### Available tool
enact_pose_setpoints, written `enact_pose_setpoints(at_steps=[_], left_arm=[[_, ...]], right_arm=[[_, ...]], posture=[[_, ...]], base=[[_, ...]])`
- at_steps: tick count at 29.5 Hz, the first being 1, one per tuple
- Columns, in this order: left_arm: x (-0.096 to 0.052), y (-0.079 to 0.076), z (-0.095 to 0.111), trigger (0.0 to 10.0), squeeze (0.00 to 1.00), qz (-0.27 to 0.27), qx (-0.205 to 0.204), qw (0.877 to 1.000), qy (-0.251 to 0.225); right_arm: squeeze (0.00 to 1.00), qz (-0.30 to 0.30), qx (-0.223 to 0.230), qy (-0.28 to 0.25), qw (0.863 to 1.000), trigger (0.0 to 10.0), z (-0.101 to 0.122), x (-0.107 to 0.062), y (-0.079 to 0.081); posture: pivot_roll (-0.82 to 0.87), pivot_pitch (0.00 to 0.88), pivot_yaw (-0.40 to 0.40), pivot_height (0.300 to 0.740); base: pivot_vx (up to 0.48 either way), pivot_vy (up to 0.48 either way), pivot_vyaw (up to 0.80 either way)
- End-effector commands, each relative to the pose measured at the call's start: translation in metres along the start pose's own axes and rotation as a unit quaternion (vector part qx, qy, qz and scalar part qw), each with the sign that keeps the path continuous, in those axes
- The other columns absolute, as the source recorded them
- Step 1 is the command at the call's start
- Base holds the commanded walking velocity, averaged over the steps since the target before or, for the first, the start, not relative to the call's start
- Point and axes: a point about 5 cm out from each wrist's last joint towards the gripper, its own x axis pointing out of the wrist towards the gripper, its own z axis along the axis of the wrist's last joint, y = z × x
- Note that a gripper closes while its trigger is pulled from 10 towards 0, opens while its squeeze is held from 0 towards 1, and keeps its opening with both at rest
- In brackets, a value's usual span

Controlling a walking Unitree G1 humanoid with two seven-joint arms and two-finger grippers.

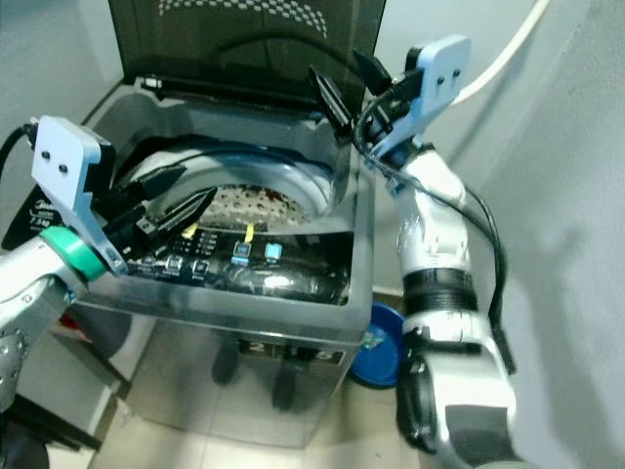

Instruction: Clothes washing

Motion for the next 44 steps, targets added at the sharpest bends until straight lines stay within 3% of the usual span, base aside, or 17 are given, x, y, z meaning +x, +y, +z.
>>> enact_pose_setpoints(at_steps=[1,3,4,10,18,44], left_arm=[[-0.001,0.015,0.003,10.0,0.0,0.06,0.005,0.998,-0.016],[-0.001,0.026,0.004,10.0,0.0,0.119,0.008,0.992,-0.032],[-0.001,0.03,0.004,10.0,0.0,0.134,0.013,0.99,-0.036],[-0.005,0.037,-0.006,10.0,0.0,0.189,0.028,0.981,-0.038],[-0.002,0.033,-0.022,10.0,0.0,0.21,0.022,0.977,-0.033],[0.009,0.037,-0.024,10.0,0.0,0.229,0.018,0.972,-0.053]], right_arm=[[0.0,-0.076,-0.037,0.034,0.996,10.0,-0.016,-0.015,-0.005],[0.0,-0.17,-0.069,0.069,0.981,10.0,-0.03,-0.035,-0.015],[0.0,-0.189,-0.067,0.076,0.977,10.0,-0.033,-0.041,-0.017],[0.0,-0.204,-0.062,0.099,0.972,10.0,-0.045,-0.054,-0.018],[0.0,-0.222,-0.041,0.096,0.97,10.0,-0.049,-0.05,-0.006],[0.0,-0.208,-0.036,0.089,0.973,10.0,-0.044,-0.051,0.003]], posture=[[0.17,0.077,0.012,0.74],[0.16,0.057,0.004,0.74],[0.16,0.057,0.004,0.74],[0.13,0.003,-0.019,0.74],[0.11,0.0,-0.04,0.74],[0.09,0.0,-0.032,0.74]], base=[[0.0,0.0,0.0],[0.0,0.0,0.0],[0.0,0.0,0.0],[0.0,0.0,0.0],[0.0,0.0,0.0],[0.0,0.0,0.0]])
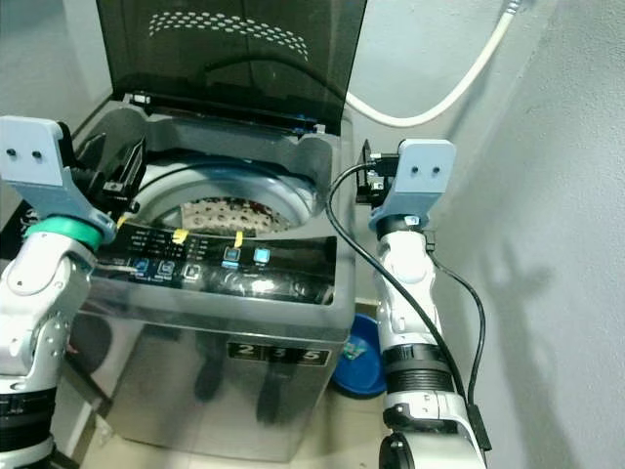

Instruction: Clothes washing

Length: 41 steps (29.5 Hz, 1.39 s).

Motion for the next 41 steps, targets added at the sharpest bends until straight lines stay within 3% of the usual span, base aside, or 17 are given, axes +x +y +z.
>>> enact_pose_setpoints(at_steps=[1,12,30,35,41], left_arm=[[0.0007,-0.0009,-0.0009,10.0,0.0,0.001,0.002,1.0,-0.003],[0.0007,-0.0014,-0.0014,10.0,0.0,-0.001,0.004,1.0,-0.004],[0.0011,-0.0024,-0.0024,10.0,0.0,-0.004,0.008,1.0,-0.005],[0.0015,-0.0015,-0.0023,10.0,0.0,0.0,0.005,1.0,-0.005],[0.0026,-0.0039,-0.002,10.0,0.0,-0.003,0.003,1.0,-0.004]], right_arm=[[0.0,0.0,0.004,0.008,1.0,10.0,-0.0032,-0.0041,-0.0001],[0.0,-0.002,-0.006,0.011,1.0,10.0,-0.0035,-0.0044,0.0028],[0.0,0.014,-0.016,0.013,1.0,10.0,-0.0039,-0.0058,0.0075],[0.0,0.028,-0.021,0.016,0.999,10.0,-0.0044,-0.0064,0.0086],[0.0,0.042,-0.037,0.017,0.998,10.0,-0.0047,-0.0069,0.0095]], posture=[[0.09,0.0,-0.032,0.74],[0.09,0.0,-0.03,0.74],[0.09,0.0,-0.027,0.74],[0.09,0.0,-0.027,0.74],[0.09,0.0,-0.026,0.74]], base=[[0.0,0.0,0.0],[-0.022,0.0,0.0],[-0.452,0.0,0.0],[-0.066,0.0,0.0],[0.0,0.0,0.78]])
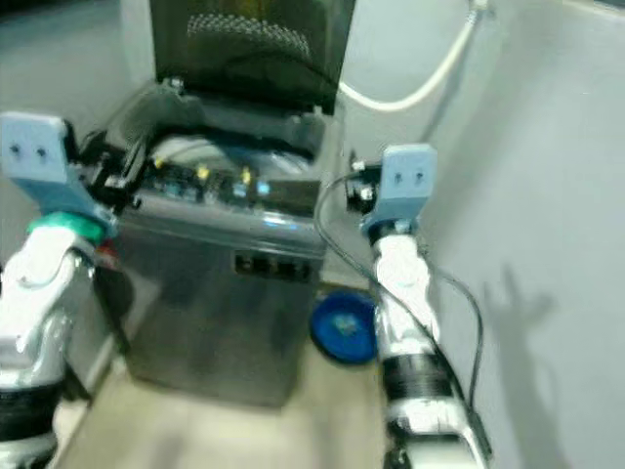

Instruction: Clothes washing

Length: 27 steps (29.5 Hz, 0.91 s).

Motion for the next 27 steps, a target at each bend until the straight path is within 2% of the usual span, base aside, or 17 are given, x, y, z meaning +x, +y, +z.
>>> enact_pose_setpoints(at_steps=[1,20,27], left_arm=[[0.001,-0.003,0.003,10.0,0.0,-0.005,-0.005,1.0,-0.007],[0.002,-0.009,0.001,10.0,0.0,-0.016,-0.006,1.0,-0.004],[-0.002,-0.009,-0.008,10.0,0.0,-0.019,0.018,1.0,0.012]], right_arm=[[0.0,0.012,-0.012,0.004,1.0,10.0,-0.002,-0.001,0.001],[0.0,0.056,-0.012,0.011,0.998,10.0,-0.005,-0.006,0.011],[0.0,0.065,-0.006,0.019,0.998,10.0,-0.009,-0.009,0.014]], posture=[[0.08,0.0,-0.026,0.74],[0.08,0.0,-0.025,0.74],[0.08,0.0,-0.022,0.74]], base=[[0.0,0.0,0.8],[0.0,0.0,0.8],[0.0,0.0,0.8]])
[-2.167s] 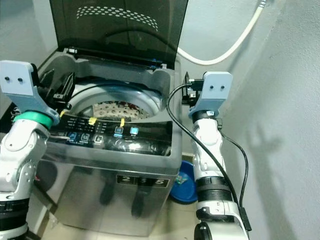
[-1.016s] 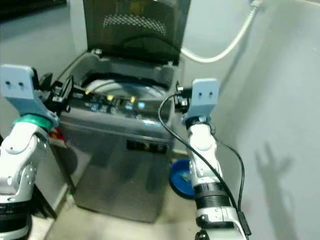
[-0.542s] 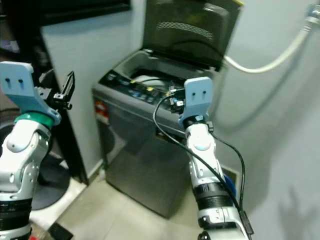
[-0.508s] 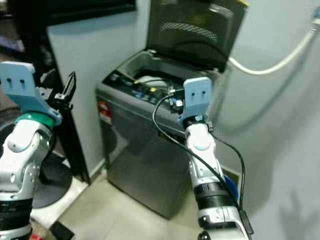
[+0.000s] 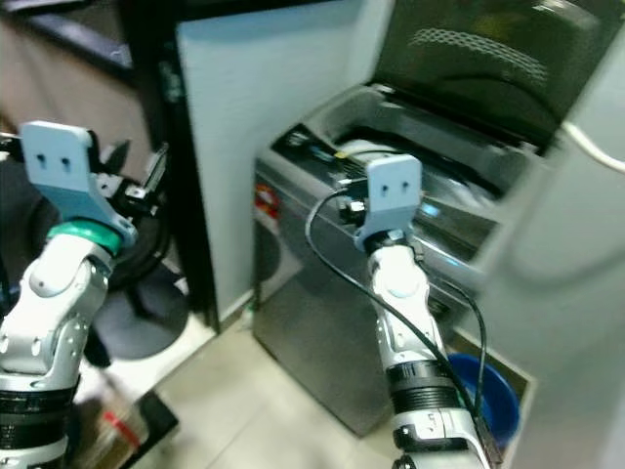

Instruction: Clothes washing

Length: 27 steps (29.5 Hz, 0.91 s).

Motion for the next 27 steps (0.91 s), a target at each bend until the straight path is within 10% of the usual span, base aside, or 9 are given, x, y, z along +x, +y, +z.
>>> enact_pose_setpoints(at_steps=[1,27], left_arm=[[-0.005,-0.009,-0.011,10.0,0.0,-0.015,0.008,1.0,0.018],[-0.013,-0.012,-0.031,10.0,0.0,-0.017,0.019,0.998,0.053]], right_arm=[[0.0,-0.015,0.002,0.022,1.0,10.0,-0.011,-0.009,-0.01],[0.0,-0.009,0.021,0.05,0.999,10.0,-0.025,-0.017,-0.01]], posture=[[0.08,0.0,-0.022,0.74],[0.09,0.0,-0.016,0.74]], base=[[0.0,0.0,0.8],[0.0,0.0,0.8]])
